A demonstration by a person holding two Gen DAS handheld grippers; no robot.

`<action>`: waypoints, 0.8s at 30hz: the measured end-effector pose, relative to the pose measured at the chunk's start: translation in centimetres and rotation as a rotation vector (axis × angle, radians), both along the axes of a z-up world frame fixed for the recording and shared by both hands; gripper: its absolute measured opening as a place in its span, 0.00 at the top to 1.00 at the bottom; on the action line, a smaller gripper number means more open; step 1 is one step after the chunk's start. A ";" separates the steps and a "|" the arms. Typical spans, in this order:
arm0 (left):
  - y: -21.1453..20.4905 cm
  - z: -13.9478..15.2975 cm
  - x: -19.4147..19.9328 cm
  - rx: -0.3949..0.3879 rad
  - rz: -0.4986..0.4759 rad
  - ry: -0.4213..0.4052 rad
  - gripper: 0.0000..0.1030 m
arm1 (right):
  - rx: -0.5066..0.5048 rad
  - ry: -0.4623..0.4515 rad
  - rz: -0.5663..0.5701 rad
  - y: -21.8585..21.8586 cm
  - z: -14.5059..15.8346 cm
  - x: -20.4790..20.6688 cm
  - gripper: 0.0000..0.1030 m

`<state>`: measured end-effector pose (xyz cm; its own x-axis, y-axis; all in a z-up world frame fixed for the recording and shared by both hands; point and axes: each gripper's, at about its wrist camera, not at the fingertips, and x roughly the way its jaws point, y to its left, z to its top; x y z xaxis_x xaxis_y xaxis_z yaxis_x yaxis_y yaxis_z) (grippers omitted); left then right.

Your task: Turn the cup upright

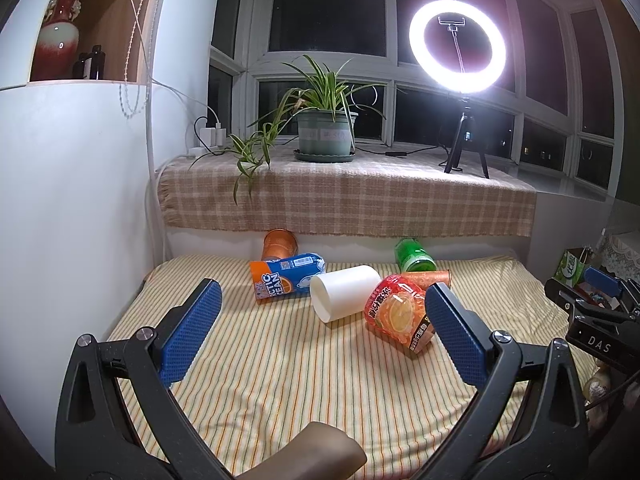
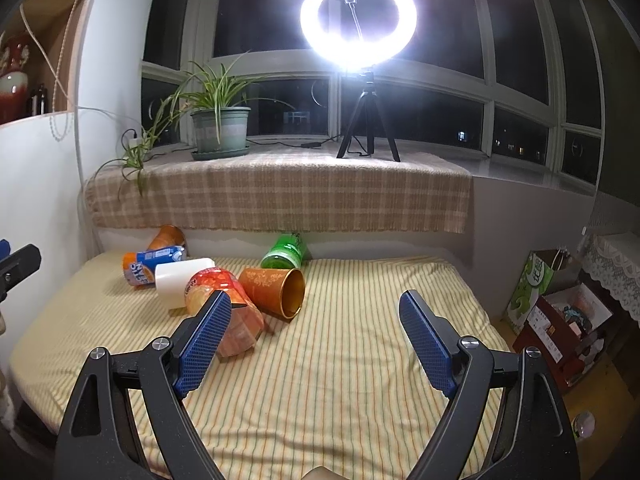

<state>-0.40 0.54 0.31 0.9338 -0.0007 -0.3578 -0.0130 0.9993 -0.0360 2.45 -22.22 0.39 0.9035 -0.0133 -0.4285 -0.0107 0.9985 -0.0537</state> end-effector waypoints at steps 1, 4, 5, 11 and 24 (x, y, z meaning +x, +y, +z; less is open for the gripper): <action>0.0 0.0 0.0 0.000 -0.001 0.000 0.00 | -0.001 -0.001 -0.001 0.0 0.0 0.0 0.16; 0.0 0.0 0.0 -0.002 0.000 -0.001 0.00 | -0.001 -0.002 -0.002 0.0 0.1 0.0 0.16; 0.0 0.0 0.0 -0.003 0.001 -0.001 0.00 | 0.000 -0.001 -0.002 0.0 0.1 0.2 0.16; 0.0 0.0 0.0 -0.003 0.000 -0.001 0.00 | -0.002 -0.005 -0.001 0.1 0.2 0.2 0.16; 0.7 0.2 -0.2 -0.008 0.004 0.002 0.00 | -0.009 -0.003 0.009 0.3 0.3 0.2 0.16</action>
